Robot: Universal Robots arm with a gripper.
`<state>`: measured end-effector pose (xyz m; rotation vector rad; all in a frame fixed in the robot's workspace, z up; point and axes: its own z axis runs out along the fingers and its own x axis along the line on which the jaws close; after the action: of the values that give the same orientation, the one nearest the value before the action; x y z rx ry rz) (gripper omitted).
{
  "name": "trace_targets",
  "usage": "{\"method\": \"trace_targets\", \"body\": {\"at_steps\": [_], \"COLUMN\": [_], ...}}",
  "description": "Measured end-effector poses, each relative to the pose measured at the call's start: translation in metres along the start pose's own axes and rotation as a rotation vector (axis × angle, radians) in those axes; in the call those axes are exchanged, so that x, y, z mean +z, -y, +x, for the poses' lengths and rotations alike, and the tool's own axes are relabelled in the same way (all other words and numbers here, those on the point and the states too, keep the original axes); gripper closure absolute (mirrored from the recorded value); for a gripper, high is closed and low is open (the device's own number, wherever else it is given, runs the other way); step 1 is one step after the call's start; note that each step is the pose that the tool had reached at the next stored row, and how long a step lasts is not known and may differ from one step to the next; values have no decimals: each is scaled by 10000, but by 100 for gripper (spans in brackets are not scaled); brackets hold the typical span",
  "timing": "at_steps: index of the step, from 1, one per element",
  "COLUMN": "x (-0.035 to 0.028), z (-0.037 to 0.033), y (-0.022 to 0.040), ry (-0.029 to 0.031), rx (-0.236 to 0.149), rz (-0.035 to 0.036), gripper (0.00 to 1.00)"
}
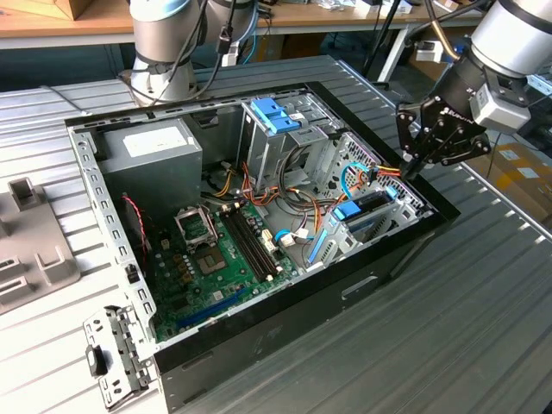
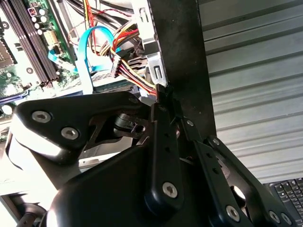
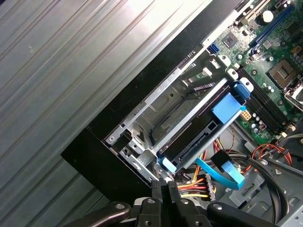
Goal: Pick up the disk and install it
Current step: 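Insert the first disk wire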
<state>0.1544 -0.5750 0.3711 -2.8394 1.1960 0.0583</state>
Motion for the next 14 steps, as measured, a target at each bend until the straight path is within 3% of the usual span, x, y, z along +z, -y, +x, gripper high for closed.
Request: {"method": "trace_targets", "body": {"at_steps": [14], "x": [1], "z": [-83], "y": [-85], "ry": [-1], "rx": [-1], "rz": [-1], "gripper": [83]}}
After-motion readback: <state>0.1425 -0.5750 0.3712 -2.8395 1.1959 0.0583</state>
